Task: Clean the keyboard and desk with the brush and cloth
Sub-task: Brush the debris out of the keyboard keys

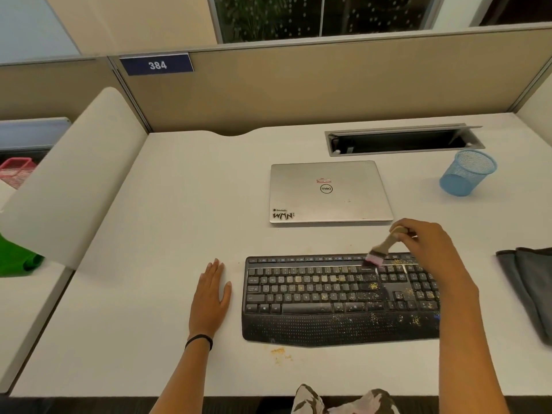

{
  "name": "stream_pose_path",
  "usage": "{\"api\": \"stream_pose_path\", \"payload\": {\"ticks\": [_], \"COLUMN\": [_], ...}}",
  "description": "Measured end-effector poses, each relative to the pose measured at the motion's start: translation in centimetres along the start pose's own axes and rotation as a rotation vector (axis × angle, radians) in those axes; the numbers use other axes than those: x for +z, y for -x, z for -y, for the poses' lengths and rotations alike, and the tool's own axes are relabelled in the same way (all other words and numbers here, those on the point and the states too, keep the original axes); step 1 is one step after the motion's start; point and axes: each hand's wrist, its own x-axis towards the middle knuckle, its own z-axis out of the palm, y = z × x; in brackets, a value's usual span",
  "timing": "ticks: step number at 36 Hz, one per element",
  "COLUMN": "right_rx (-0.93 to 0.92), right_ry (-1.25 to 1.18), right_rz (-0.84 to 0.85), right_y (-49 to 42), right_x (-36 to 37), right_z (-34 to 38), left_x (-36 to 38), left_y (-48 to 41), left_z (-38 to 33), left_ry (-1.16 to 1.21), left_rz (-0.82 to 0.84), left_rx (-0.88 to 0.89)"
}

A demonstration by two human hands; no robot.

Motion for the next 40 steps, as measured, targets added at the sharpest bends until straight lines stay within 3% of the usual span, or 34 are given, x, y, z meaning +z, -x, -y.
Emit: {"api": "stream_pose_path", "payload": {"ticks": [5, 11, 19, 25, 34, 40], "right_rx": [-0.036, 0.001, -0.012, 0.011, -0.030, 0.015], "right_ry": [0.017, -0.064, -0.071, -0.167, -0.110, -0.196], "right_rz": [-0.117, 0.032, -0.101, 0.087, -0.112, 0.058], "right_y": [0.24, -0.02, 0.01, -0.01, 0.08, -0.05], "right_x": [0.15, 0.02, 0.19, -0.15, 0.25, 0.33], "right_z": [0.38, 0.41, 0.16, 0.56, 0.57, 0.50], "left_x": [0.01, 0.00, -0.07, -0.20, -0.24, -0.25], "left_y": [-0.04, -0.05, -0.01, 0.01, 0.03, 0.02], "left_z": [-0.04, -0.04, -0.16, -0.41, -0.35, -0.43], "left_ry": [-0.001, 0.001, 0.006, 0.008, 0.011, 0.011], "left_rz": [-0.001, -0.005, -0.005, -0.002, -0.007, -0.007], "left_rx": [-0.003, -0.008, -0.004, -0.017, -0.006, -0.014]}}
